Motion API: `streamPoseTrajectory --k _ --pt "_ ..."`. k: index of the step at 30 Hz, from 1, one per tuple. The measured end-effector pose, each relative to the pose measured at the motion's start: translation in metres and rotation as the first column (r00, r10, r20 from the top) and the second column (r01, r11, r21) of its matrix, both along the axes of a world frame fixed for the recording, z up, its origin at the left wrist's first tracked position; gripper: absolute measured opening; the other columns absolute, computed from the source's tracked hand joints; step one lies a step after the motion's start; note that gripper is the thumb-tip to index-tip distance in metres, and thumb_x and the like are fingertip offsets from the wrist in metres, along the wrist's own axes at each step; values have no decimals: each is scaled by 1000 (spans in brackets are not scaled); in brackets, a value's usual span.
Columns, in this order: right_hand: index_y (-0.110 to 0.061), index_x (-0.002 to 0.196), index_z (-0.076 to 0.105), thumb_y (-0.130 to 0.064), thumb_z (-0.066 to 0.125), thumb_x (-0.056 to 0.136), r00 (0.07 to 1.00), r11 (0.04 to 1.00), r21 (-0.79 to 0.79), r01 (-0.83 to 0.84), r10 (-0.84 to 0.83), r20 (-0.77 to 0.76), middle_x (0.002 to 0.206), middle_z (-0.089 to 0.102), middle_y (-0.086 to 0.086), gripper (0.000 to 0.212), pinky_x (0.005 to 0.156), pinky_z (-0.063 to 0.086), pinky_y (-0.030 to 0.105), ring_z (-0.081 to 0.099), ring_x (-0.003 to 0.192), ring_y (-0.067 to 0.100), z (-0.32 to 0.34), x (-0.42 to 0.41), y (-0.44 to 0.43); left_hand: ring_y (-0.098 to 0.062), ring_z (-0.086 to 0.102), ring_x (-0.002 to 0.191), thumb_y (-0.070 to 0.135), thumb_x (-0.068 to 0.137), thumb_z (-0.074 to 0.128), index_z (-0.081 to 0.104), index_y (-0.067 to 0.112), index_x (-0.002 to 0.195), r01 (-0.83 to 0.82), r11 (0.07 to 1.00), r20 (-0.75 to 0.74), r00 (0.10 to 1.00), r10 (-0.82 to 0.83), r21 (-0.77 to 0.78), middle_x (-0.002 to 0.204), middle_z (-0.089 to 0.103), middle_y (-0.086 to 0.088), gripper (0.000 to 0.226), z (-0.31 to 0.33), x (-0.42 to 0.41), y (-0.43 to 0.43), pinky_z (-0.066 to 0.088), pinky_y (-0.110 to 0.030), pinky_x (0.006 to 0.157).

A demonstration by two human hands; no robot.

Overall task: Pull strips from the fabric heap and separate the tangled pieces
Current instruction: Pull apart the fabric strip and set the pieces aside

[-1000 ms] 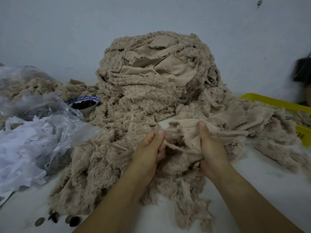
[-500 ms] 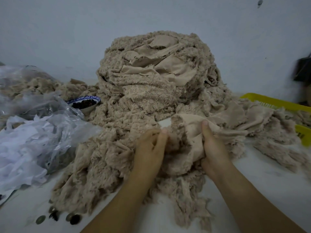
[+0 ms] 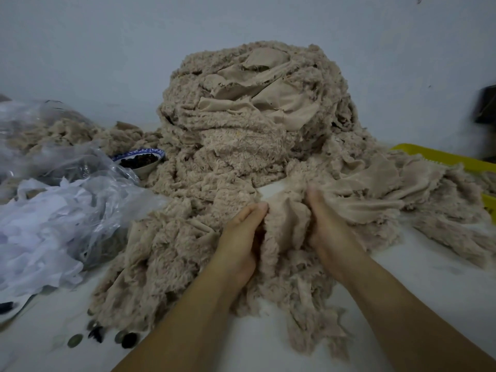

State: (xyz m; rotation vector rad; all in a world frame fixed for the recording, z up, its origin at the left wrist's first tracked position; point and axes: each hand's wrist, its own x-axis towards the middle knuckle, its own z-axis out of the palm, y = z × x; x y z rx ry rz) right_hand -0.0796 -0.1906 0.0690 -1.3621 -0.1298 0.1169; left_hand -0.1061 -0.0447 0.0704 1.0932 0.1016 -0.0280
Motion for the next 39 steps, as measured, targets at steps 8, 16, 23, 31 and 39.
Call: streamPoseTrajectory --k 8,16,23,31,39 --pt "-20 100 69 -40 53 100 976 969 -150 195 -178 124 103 75 4 25 92 55 42 72 96 19 4 -4 3 -25 71 105 22 104 47 66 5 117 87 995 -2 996 -87 -38 113 74 -14 29 -2 4 -7 56 -37 92" --pt "-27 94 70 -42 57 98 945 944 -152 294 -264 192 89 75 -7 20 78 57 28 71 85 8 0 -1 -1 -10 69 81 36 96 65 67 30 96 -102 835 254 966 -47 541 83 73 20 6 -14 0 -20 50 -13 62" --pt "-13 91 71 -54 51 97 932 915 -199 352 -323 162 95 71 9 46 83 55 45 68 92 21 4 -2 -4 -15 76 74 24 104 52 73 14 96 -83 996 -47 995 84 13 84 79 -2 24 -4 7 -6 58 -26 54" --pt "-22 87 74 -56 51 96 948 918 -243 313 -286 140 86 76 -5 42 78 58 38 72 87 17 0 -1 -4 -29 70 87 69 91 43 65 4 128 174 984 -73 983 -171 37 100 69 -25 77 1 0 -9 55 -34 74" --pt "-28 92 74 -57 47 98 951 932 -198 304 -284 121 94 76 -6 40 93 56 43 71 94 14 3 2 1 -23 75 92 40 100 54 71 12 113 -52 983 14 999 51 177 98 78 -9 36 -1 -2 -16 60 -39 84"
